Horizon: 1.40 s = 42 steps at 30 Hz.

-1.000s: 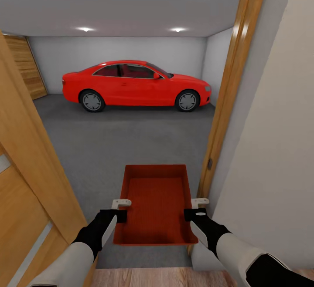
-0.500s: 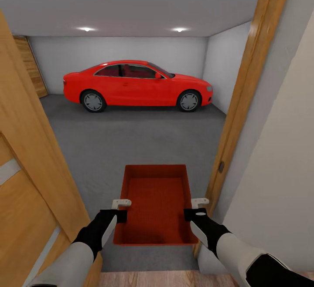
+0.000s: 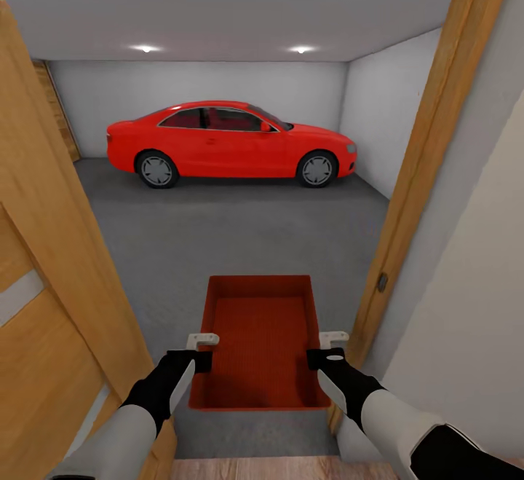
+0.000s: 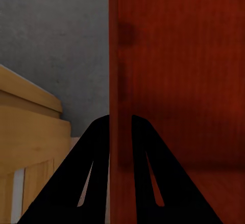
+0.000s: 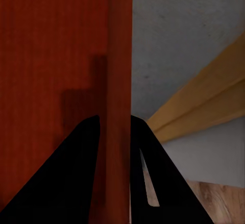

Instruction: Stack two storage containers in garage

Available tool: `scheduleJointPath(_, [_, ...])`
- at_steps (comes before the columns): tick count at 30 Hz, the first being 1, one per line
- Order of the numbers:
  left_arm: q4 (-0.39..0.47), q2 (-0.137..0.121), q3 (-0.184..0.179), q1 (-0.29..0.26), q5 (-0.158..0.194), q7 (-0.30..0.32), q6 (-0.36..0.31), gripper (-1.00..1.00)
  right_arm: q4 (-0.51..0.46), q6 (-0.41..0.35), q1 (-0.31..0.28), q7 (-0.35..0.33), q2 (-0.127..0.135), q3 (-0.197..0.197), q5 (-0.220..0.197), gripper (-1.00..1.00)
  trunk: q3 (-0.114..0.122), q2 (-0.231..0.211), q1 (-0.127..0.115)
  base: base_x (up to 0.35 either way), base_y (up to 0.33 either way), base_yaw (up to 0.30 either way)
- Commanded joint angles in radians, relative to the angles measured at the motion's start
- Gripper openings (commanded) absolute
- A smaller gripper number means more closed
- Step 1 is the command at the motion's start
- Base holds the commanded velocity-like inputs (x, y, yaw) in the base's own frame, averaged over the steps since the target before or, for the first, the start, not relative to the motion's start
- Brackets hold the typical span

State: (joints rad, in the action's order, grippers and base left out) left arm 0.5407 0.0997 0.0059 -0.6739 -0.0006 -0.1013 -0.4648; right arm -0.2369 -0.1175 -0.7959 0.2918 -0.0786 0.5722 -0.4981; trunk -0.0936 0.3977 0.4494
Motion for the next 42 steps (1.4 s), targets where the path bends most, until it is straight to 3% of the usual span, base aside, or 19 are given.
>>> scheduleJointPath(1, [0.004, 0.001, 0.005, -0.001, -0.036, -0.009, 0.071, -1.00, 0.002, -0.007, 0.000, 0.009, 0.000, 0.014, -0.017, -1.00, -0.002, 0.002, 0.001, 0.009, 0.037, 0.000])
scheduleJointPath(29, [0.006, 0.001, 0.005, -0.001, -0.035, -0.014, 0.071, -1.00, 0.002, -0.007, 0.000, 0.009, -0.001, 0.014, -0.017, -1.00, -0.002, 0.002, 0.001, 0.001, 0.002, 0.000])
scheduleJointPath(42, [0.007, 0.002, 0.005, -0.001, -0.035, -0.017, 0.072, -1.00, 0.002, -0.007, 0.000, 0.009, 0.000, 0.014, -0.017, -1.00, -0.002, 0.002, 0.001, 0.210, 0.000, 0.000])
